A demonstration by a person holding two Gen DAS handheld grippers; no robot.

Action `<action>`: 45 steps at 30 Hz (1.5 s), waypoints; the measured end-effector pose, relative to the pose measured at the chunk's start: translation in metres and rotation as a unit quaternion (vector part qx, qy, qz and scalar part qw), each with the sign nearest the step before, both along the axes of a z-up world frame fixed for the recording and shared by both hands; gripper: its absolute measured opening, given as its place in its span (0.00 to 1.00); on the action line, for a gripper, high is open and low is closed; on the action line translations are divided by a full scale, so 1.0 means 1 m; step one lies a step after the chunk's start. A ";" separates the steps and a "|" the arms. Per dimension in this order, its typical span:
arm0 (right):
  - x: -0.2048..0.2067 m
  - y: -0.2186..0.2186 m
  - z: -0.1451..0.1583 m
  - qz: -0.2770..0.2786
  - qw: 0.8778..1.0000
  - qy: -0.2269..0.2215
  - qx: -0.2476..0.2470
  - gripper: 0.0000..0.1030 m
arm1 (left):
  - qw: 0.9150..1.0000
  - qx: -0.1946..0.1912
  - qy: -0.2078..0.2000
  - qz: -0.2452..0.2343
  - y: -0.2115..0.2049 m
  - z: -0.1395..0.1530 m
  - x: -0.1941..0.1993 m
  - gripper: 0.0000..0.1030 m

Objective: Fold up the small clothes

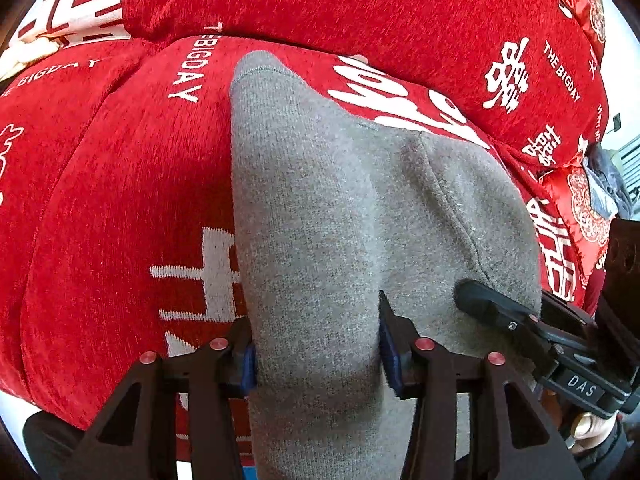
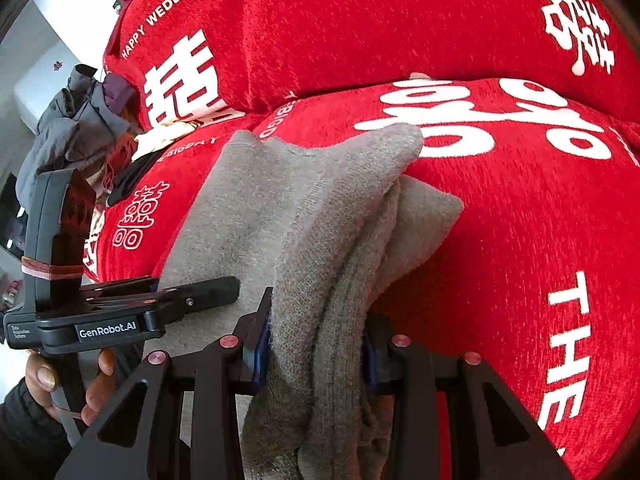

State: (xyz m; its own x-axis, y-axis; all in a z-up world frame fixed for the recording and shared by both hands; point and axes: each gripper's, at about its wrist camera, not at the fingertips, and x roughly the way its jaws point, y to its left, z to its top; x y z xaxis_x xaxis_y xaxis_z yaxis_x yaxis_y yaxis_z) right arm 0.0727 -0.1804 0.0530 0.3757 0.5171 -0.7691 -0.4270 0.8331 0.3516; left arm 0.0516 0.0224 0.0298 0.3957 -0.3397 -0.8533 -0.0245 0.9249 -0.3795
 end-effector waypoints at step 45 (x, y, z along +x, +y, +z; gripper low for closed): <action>0.074 0.034 -0.009 0.044 0.991 -0.039 -0.122 0.66 | 0.967 0.239 0.021 0.085 0.022 -0.007 0.076 1.00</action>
State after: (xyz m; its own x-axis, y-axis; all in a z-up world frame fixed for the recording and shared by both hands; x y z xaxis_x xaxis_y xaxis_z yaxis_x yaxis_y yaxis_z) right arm 0.1466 -0.1461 0.0445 0.4009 0.3526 -0.8455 -0.5198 0.8476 0.1070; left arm 0.1279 0.0441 0.0230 0.3734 0.1645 -0.9130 -0.1972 0.9757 0.0951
